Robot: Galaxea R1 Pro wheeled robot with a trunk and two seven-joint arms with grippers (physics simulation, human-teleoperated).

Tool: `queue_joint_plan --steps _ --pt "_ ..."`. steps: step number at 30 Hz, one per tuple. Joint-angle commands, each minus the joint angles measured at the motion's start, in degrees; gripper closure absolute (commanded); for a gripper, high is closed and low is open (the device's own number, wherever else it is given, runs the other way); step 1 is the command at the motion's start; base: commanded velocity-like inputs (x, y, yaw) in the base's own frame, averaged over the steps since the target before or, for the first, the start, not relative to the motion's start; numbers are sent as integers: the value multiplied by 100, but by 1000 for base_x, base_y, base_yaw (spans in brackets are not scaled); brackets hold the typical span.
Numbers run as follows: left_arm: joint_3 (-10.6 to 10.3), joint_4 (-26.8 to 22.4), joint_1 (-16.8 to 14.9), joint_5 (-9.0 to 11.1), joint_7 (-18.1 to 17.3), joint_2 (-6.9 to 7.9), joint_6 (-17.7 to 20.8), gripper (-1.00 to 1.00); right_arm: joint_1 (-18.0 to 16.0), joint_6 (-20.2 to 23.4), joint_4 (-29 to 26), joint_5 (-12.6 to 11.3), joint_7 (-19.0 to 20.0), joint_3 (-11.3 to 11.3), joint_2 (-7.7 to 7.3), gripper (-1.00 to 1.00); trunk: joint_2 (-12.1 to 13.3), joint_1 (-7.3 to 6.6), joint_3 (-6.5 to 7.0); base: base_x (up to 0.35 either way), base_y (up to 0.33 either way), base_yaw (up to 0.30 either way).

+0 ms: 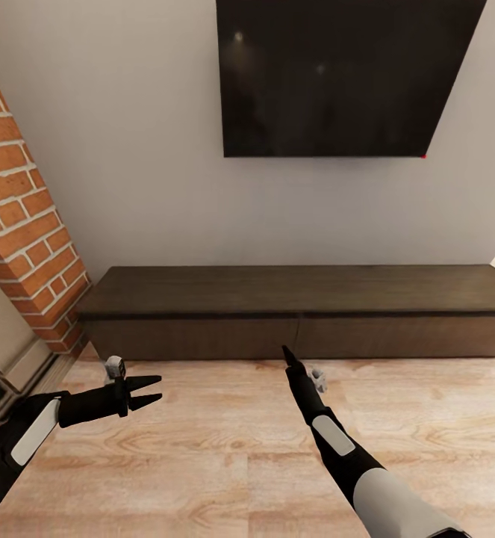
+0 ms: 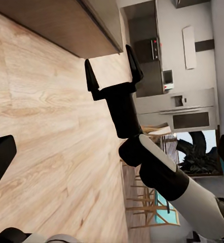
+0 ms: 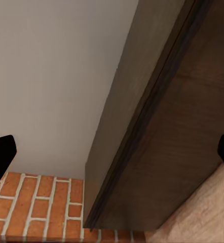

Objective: Place each of the two pumpkins and all three candles from the living room inside a cabinet in the living room (use any cabinet), then make sure every cabinet is closed, and position the cauldron so it is next to a table in the living room.

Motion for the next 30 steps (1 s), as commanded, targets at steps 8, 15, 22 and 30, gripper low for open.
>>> queue_joint_plan --steps 8,15,22,30 --pt "-38 3 -2 20 -16 -10 30 -100 -1 143 124 -51 887 73 -17 -100 -324 175 -149 0 0 0" --pt "-56 3 -4 17 -16 -21 30 -100 -4 464 216 -80 1288 63 -12 -100 -605 329 -274 0 0 0" --pt "-60 3 -1 14 -16 -30 30 -100 1 510 206 -109 1310 36 -29 -100 -886 483 -400 0 0 0" --pt "-54 3 -3 14 -15 -42 30 -100 3 732 215 -113 1835 27 -28 -100 -1207 659 -544 0 0 0"
